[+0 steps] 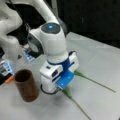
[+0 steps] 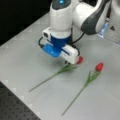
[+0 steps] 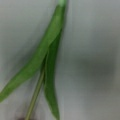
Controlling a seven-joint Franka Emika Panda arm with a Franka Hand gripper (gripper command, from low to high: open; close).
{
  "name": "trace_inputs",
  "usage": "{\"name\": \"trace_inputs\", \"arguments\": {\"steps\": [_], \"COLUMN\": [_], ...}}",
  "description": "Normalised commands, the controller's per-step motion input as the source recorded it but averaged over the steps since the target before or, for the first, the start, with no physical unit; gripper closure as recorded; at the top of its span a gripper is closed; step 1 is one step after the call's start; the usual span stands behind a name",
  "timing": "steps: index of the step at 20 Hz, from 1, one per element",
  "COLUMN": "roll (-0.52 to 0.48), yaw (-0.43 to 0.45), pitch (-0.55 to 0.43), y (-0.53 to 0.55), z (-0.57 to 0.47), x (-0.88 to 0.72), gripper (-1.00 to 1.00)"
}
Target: Flower insertion into a vase
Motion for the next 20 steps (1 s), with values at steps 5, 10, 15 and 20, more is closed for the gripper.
{"name": "trace_inputs", "arguments": {"steps": [5, 10, 15, 20], "roll": [0.000, -0.014, -0.006, -0.001], "yaw": [0.077, 0.031, -0.046, -0.041], "pitch": [0.058, 0.040, 0.105, 0.105], "y": [-0.02, -0.01, 0.01, 0.02], "z": [-0.09, -0.21, -0.10, 0.03], "x": [0.33, 0.36, 0.30, 0.20], "gripper": [-1.00, -1.00, -1.00, -1.00]}}
